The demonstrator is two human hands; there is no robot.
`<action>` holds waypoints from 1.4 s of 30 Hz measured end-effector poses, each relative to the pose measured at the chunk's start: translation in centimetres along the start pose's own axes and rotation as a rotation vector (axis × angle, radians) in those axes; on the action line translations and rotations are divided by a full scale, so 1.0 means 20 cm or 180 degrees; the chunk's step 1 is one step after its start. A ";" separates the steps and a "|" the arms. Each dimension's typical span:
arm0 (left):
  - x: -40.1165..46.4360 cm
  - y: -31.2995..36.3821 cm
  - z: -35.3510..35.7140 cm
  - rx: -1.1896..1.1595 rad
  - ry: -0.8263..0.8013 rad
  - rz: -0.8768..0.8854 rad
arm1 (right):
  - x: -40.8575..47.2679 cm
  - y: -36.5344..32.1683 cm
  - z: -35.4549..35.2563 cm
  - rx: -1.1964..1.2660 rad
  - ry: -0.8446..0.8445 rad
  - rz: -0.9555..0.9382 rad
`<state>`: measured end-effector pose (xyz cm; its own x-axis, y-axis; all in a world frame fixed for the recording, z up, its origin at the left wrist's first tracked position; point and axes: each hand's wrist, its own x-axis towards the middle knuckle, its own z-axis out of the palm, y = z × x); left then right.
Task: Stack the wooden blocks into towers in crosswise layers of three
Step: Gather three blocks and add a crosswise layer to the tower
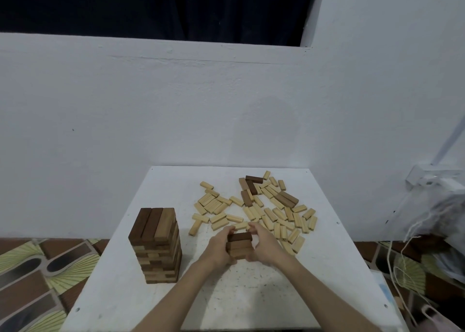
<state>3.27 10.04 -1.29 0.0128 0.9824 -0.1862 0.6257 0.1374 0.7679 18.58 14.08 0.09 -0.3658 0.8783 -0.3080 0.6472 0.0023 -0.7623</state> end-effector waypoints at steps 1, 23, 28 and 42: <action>0.00 0.00 0.00 0.0019 0.0018 -0.0014 | 0.00 0.00 0.00 -0.0022 0.0022 -0.0003; 0.01 0.00 -0.01 -0.0746 0.0284 -0.0692 | 0.05 0.04 0.04 0.0402 0.0576 0.0278; 0.02 0.00 -0.01 -0.0816 0.0280 -0.0709 | 0.05 0.06 0.04 0.0415 0.0750 0.0303; 0.00 -0.01 -0.02 -0.0830 0.0318 -0.0649 | 0.04 0.06 0.03 0.0530 0.0745 0.0258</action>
<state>2.90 10.08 -1.23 -0.1767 0.9371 -0.3009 0.3870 0.3473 0.8542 18.59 14.44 -1.39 -0.1408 0.9588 -0.2468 0.5423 -0.1338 -0.8294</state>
